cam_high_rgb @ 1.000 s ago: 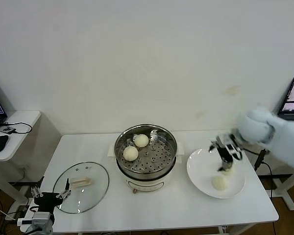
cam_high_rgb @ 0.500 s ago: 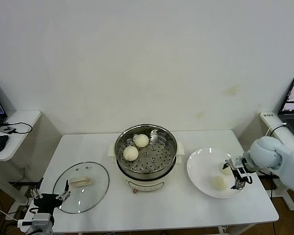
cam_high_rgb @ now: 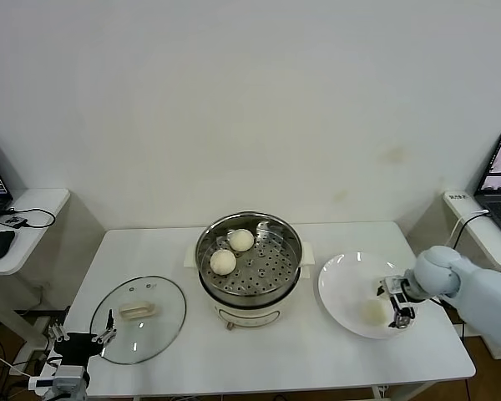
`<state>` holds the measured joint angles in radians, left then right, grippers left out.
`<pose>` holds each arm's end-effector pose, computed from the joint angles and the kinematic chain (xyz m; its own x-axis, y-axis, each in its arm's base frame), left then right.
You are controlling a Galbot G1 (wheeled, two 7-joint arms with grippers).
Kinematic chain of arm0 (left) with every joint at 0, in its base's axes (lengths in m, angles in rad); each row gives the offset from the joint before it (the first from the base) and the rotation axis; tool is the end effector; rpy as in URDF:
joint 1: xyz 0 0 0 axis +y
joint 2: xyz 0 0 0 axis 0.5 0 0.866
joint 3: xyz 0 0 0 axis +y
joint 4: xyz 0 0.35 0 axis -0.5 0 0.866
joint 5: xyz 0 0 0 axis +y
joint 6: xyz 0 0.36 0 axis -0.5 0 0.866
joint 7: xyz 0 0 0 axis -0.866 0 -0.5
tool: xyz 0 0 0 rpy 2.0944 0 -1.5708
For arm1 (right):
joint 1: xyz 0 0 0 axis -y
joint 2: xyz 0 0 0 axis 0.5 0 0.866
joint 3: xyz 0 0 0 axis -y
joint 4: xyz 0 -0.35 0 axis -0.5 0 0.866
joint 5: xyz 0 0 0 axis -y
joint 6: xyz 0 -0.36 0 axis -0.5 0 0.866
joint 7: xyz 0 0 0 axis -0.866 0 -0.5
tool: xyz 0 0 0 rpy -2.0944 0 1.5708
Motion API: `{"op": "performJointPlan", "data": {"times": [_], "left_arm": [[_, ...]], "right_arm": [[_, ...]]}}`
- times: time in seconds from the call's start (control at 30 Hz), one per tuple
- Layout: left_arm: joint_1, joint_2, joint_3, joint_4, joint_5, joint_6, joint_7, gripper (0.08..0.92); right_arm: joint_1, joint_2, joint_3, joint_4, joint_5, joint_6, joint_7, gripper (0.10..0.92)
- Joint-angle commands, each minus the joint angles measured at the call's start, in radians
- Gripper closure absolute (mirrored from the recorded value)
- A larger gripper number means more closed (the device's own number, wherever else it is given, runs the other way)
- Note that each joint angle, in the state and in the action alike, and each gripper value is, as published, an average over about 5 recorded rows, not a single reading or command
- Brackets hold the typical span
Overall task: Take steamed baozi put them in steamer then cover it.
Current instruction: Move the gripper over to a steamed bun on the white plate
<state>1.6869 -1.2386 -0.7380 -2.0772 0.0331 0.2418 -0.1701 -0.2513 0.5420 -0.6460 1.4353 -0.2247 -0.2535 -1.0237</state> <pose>0.1608 0.1205 -0.2991 -0.9345 -0.2686 0.2334 -0.1376 0.8777 0.4590 0.4454 -0.1721 -0.2412 -0.1972 -0.0507 0.9791 -0.9747 -0.0968 -0.2013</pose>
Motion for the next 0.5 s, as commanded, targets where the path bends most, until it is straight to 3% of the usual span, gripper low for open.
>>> {"op": "performJointPlan", "data": {"times": [0.03,0.5], "left_arm": [[-0.002,0.0,0.001,0.002,0.005,-0.001,0.001,0.177],[-0.005,-0.002,0.007,-0.001,0.011,0.0,0.001,0.177]], "right_arm": [[-0.032,0.054,0.024,-0.054,-0.013,0.003,0.011,0.207],[-0.007,0.045,0.013,-0.044,0.002,-0.009,-0.018,0.341]]}}
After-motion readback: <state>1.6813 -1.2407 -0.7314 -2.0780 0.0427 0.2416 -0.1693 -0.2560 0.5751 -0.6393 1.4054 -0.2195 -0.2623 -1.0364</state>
